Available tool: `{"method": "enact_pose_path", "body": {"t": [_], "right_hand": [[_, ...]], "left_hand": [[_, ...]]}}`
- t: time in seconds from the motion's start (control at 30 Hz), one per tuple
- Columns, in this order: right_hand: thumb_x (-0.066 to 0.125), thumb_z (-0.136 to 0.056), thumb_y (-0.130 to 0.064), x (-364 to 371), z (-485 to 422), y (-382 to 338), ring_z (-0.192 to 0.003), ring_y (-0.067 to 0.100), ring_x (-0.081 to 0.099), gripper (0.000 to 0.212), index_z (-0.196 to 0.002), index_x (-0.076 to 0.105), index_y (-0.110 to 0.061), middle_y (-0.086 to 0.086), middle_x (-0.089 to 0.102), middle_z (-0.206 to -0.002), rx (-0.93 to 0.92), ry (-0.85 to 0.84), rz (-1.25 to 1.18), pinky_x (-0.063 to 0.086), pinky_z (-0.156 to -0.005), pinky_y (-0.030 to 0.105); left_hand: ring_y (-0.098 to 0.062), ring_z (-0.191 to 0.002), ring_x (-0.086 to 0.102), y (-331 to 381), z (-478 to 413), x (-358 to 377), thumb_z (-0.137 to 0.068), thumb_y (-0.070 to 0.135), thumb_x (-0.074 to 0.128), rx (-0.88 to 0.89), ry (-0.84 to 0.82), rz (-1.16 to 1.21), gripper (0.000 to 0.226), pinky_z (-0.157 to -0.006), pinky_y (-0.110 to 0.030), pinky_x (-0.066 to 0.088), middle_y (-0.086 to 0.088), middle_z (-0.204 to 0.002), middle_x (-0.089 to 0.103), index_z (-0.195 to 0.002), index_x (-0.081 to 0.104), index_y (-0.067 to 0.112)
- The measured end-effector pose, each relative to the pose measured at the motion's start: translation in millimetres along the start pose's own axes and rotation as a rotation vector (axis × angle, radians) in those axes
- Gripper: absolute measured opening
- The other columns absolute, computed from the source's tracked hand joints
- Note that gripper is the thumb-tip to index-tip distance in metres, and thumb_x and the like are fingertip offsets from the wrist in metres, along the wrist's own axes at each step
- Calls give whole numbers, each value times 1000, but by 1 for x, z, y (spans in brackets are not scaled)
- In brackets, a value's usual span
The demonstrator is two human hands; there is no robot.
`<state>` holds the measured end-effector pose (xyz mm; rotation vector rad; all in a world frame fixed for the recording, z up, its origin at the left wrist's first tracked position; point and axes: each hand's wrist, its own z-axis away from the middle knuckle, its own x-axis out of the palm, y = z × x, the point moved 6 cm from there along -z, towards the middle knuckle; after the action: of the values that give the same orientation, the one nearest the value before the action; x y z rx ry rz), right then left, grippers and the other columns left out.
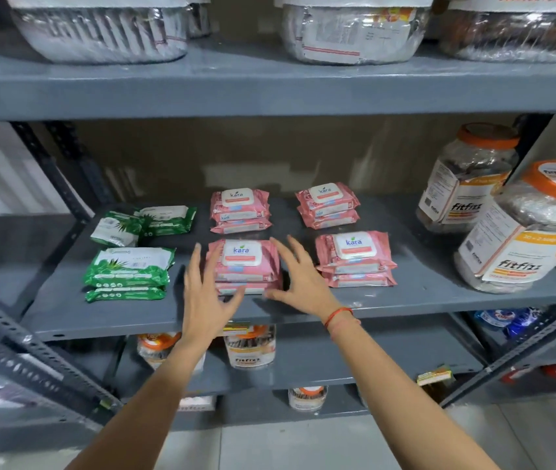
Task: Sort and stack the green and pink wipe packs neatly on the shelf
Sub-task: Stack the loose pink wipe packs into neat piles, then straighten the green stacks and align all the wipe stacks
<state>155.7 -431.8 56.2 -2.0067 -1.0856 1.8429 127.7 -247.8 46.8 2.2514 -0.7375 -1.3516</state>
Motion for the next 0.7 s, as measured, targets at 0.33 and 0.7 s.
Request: {"method": "enact_pose_path", "body": {"t": [0.33, 0.7], "right_hand": [[65, -87, -11, 31, -8, 5, -141, 34, 31, 78, -150, 19, -21, 10, 10, -159, 73, -25, 20, 37, -110, 44], [72, -81, -23, 10, 6, -24, -144, 29, 20, 82, -148, 25, -20, 10, 16, -157, 78, 146, 98, 23, -116, 42]], "left_hand": [[-24, -133, 32, -11, 5, 14, -85, 15, 64, -151, -67, 99, 63, -103, -33, 29, -10, -149, 29, -140, 34, 17], [-18, -134, 29, -20, 5, -23, -87, 20, 62, 50, -46, 31, 62, -100, -29, 31, -4, -150, 26, -141, 32, 18]]}}
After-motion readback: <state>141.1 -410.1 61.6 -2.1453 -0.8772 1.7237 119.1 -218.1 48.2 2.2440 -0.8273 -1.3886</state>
